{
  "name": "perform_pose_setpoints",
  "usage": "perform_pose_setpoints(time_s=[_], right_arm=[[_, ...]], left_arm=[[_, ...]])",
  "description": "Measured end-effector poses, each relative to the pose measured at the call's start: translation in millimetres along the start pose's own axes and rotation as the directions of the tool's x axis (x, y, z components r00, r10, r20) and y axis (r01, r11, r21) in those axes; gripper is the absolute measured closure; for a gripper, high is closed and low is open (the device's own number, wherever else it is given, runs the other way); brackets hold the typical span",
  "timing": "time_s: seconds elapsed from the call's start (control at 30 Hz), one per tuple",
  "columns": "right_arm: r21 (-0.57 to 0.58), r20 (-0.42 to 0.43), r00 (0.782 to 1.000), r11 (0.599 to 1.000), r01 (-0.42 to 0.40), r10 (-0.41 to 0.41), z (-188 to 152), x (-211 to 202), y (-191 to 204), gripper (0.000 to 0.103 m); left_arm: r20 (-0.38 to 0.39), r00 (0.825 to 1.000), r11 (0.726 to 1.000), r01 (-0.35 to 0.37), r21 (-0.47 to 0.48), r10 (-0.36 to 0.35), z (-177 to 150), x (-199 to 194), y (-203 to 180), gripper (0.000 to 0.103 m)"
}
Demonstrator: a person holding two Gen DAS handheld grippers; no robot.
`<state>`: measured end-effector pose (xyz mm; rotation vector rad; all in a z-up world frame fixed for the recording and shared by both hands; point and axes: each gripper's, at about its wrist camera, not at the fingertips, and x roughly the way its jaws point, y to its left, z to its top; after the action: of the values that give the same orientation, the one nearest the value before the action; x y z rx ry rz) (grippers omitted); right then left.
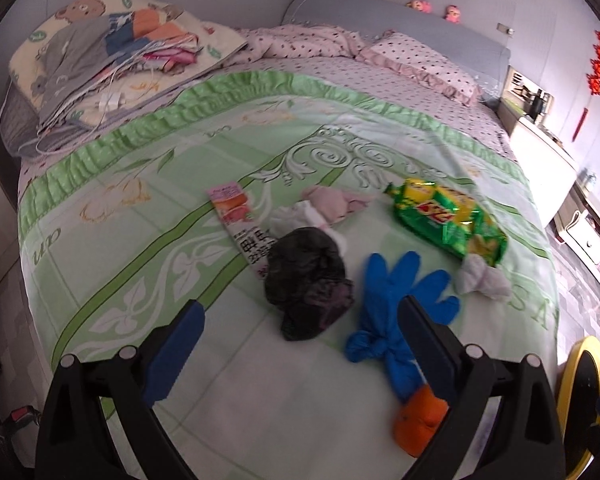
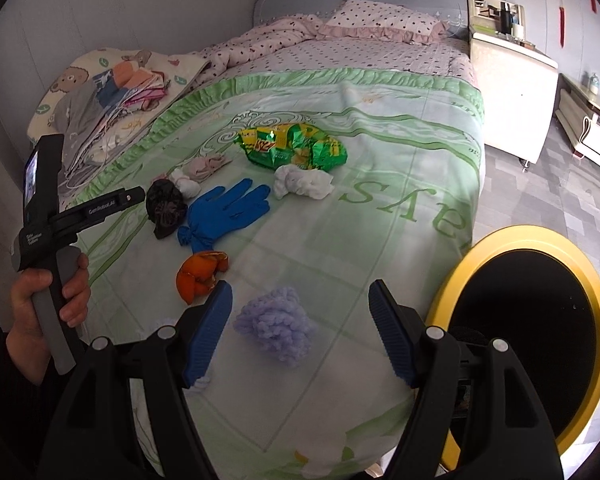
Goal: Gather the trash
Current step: 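Grasp the second black bag with the left tool while the right tool grasps the lavender sponge, then carry the black bag and lavender sponge over the bin with both tools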
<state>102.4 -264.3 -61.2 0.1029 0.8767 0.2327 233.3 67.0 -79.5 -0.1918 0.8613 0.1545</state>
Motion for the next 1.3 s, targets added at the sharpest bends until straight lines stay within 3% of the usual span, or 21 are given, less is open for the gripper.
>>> perform_pose_setpoints(time_s=[0.6, 0.8, 0.87, 0.93, 1.13, 1.3], right_arm=[[-0.054, -0.150, 0.988, 0.998, 0.032, -0.040, -26, 73, 24, 0.036], [-0.054, -0.184, 0.983, 0.998, 0.014, -0.024, -32, 87, 28, 0.039], [-0.059, -0.190, 0.982, 0.998, 0.004, -0.015, -34, 88, 29, 0.045], [-0.070, -0.194, 0.981, 0.998, -0.005, -0.009, -35, 90, 30, 0.048], [-0.093, -0.191, 0.982, 0.995, -0.028, 0.010, -38, 91, 35, 0.059], [-0.081, -0.175, 0.984, 0.996, -0.046, 0.031, -38, 88, 32, 0.064]], left_arm=[[-0.045, 0.997, 0.998, -0.061, -0.003, 0.061, 11, 57, 4, 0.010], [-0.082, 0.996, 0.999, -0.042, 0.015, 0.043, 9, 73, -2, 0.028], [-0.092, 0.995, 0.999, -0.036, 0.015, 0.037, 9, 78, -2, 0.037], [-0.100, 0.994, 0.999, -0.032, 0.003, 0.032, 9, 82, -1, 0.052], [-0.084, 0.996, 0.999, -0.036, 0.016, 0.037, 7, 83, -6, 0.063], [-0.074, 0.997, 1.000, -0.027, 0.007, 0.027, 7, 76, -5, 0.065]])
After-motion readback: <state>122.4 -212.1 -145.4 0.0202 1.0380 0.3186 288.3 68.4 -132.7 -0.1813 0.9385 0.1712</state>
